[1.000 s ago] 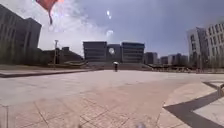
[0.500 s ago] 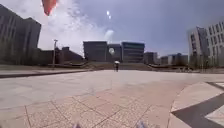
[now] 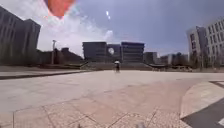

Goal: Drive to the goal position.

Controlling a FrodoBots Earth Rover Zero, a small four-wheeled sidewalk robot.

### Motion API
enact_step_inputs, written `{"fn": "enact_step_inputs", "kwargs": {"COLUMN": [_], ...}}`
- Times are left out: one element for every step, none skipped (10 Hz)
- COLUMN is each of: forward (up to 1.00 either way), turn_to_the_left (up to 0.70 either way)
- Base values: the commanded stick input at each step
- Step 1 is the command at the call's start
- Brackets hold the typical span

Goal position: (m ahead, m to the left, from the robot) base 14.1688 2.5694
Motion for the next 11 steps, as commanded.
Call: {"fn": "enact_step_inputs", "kwargs": {"forward": [0.45, 0.45, 0.45, 0.45, 0.45, 0.45, 0.45, 0.45, 0.45, 0.45, 0.45], "turn_to_the_left": [0.03, 0.03, 0.03, 0.03, 0.03, 0.03, 0.03, 0.03, 0.03, 0.03, 0.03]}}
